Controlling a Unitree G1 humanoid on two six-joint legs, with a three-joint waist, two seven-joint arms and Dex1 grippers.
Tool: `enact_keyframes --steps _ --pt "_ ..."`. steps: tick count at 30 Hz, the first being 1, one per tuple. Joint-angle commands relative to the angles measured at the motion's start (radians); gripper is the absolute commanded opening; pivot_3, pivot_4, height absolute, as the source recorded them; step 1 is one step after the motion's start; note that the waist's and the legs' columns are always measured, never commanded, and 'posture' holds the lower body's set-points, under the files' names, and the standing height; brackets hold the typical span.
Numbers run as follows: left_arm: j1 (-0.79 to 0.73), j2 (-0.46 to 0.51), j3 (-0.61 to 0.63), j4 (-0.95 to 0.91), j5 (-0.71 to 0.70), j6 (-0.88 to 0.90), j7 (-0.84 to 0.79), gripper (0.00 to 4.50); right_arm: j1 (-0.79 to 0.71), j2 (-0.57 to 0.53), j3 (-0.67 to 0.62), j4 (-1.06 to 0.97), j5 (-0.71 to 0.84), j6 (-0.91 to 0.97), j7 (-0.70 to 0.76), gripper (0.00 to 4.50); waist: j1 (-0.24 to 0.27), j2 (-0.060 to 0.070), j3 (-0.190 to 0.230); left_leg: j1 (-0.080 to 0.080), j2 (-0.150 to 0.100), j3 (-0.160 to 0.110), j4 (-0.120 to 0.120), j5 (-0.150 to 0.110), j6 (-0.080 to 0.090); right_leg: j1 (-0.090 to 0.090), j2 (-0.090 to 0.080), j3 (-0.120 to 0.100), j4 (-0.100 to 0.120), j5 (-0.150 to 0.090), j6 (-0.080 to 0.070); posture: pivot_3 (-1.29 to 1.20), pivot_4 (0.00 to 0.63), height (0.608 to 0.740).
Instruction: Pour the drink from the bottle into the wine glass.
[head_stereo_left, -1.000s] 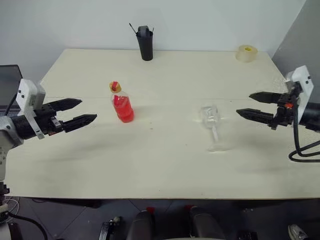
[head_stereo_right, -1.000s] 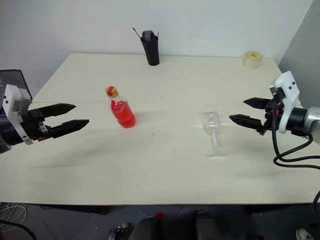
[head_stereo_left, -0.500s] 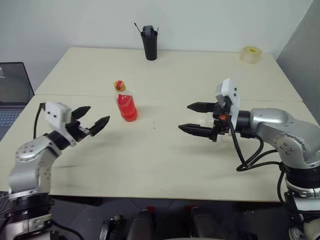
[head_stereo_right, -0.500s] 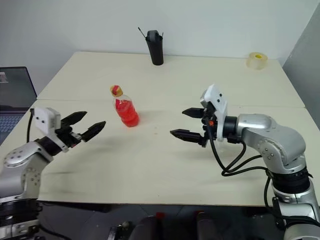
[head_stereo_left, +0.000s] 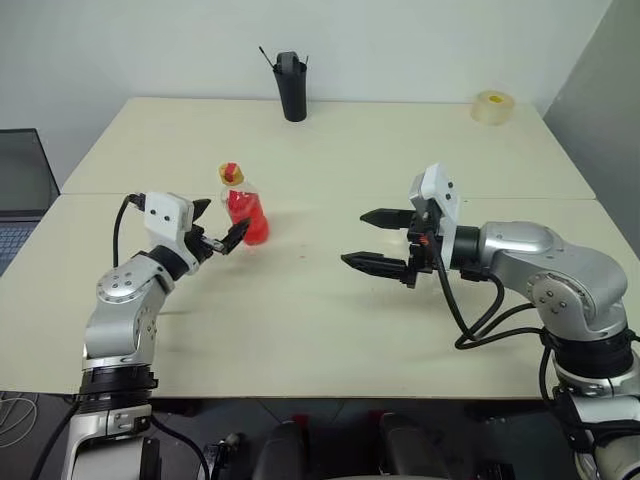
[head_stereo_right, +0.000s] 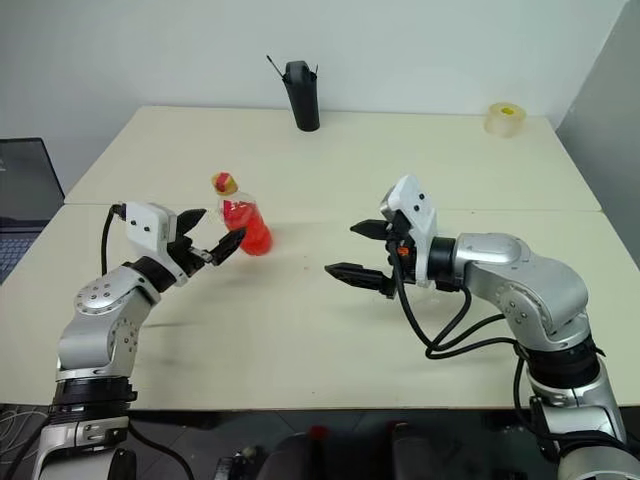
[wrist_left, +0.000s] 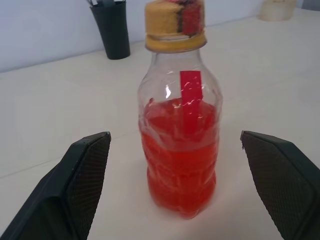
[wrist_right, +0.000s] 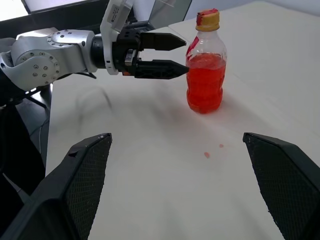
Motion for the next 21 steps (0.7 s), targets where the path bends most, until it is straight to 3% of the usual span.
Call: enact_keyframes --steps 1,14,21 --pt "-0.058 -0.018 0.013 0.035 -0.009 0.003 0.029 4.47 0.005 0.006 -0.022 -0.037 0.012 -0.005 -0.011 4.50 0.001 0.000 0.000 0.000 0.000 0.000 0.000 0.000 0.000 0.000 0.000 0.000 0.000 0.000 0.000 0.00 0.150 0.740" --pt "-0.147 -0.106 -0.011 0.177 0.015 -0.046 0.060 4.47 0.025 -0.011 -0.033 -0.051 0.016 0.009 -0.030 4.50 -0.001 0.000 0.000 -0.001 0.000 -0.001 0.002 0.000 0.000 0.000 0.001 -0.001 0.000 0.000 0.000 0.00 0.150 0.740" --pt "-0.245 -0.123 -0.014 0.373 0.076 -0.198 0.119 4.47 0.019 -0.011 -0.029 -0.058 0.015 0.022 -0.035 4.50 0.002 0.000 0.000 -0.001 0.000 -0.001 0.002 0.000 0.000 0.000 0.001 -0.001 0.000 0.000 0.000 0.00 0.150 0.740"
